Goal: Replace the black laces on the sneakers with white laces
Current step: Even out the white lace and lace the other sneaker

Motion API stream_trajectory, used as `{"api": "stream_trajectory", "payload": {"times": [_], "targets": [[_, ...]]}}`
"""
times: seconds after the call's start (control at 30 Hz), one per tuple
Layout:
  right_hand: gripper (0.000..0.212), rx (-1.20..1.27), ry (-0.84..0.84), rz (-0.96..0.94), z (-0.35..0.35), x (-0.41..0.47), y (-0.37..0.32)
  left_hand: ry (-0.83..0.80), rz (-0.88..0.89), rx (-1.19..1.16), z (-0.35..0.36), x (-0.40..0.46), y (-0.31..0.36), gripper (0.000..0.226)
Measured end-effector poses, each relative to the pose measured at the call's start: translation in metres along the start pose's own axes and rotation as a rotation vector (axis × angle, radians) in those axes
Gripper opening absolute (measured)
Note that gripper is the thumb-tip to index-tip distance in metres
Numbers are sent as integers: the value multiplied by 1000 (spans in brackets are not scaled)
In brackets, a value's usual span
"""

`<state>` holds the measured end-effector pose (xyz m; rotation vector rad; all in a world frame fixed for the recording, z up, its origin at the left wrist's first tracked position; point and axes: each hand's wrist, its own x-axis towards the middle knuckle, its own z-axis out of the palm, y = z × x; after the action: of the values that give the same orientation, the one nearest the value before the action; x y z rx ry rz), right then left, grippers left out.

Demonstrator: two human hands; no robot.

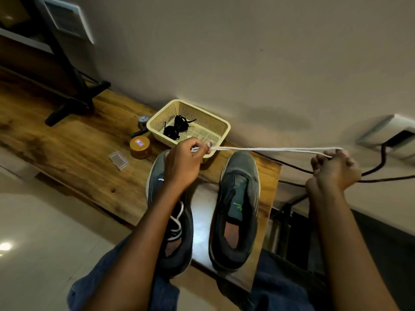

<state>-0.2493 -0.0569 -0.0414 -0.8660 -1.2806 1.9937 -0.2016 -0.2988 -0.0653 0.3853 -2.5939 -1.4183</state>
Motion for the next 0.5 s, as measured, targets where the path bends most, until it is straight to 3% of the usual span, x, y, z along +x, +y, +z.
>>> {"api": "stream_trajectory", "payload": {"times": [0.2, 0.33, 0.43, 0.5], "targets": [[20, 30, 90, -13, -9, 17, 8, 67, -47, -149, 0, 5, -7, 15], [18, -429, -276, 60, -6, 7, 19, -11, -179, -467, 6, 4, 2, 16], [31, -821, -557, -174, 1, -16, 31, -130, -265, -634, 11, 1, 11, 20], [34, -857, -715, -380, 6, -37, 32, -206, -298, -725, 12, -1, 13, 20]]}}
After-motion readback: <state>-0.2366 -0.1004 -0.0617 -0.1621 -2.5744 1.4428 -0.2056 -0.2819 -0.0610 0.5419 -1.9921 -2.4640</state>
